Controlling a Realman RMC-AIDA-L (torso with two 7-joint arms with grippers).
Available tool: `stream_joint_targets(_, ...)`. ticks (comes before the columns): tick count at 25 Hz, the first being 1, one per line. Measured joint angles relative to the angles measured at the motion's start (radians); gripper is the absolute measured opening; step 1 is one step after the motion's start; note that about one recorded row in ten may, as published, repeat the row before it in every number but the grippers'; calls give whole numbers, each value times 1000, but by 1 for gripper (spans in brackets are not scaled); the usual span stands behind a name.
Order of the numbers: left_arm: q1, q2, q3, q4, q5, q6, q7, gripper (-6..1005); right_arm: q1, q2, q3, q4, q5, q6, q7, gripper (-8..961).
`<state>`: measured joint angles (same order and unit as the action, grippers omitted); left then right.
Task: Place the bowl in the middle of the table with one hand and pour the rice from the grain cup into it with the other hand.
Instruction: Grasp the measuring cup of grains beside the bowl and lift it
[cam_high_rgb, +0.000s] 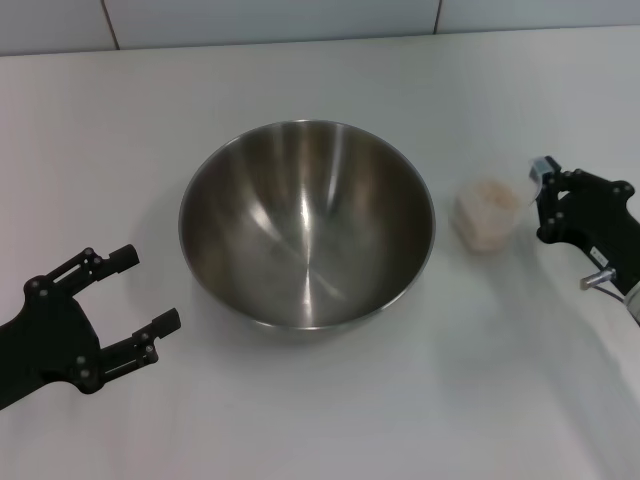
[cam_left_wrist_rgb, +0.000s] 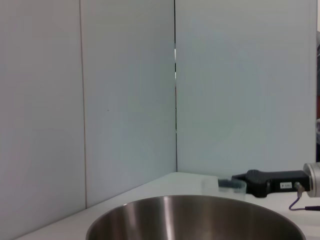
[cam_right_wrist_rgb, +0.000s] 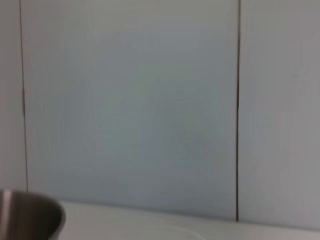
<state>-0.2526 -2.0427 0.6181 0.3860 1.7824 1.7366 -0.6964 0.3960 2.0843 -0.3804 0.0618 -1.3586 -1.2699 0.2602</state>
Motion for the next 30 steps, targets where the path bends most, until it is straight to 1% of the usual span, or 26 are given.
stream_joint_targets(8, 0, 0, 1, -1, 4, 0, 0, 810, -19, -2, 10, -88, 3, -138, 100, 15)
stream_joint_targets(18, 0, -2, 8, 0, 6, 0, 0, 810, 29, -4, 16, -166, 4, -220, 173, 17)
stream_joint_targets(20, -1, -2, 8, 0, 6, 0, 0, 810, 39, -4, 16, -182, 5, -257, 177, 17)
stream_joint_targets(30, 0, -2, 8, -2, 6, 0, 0, 810, 56, -5, 12, -209, 16, -281, 204, 19)
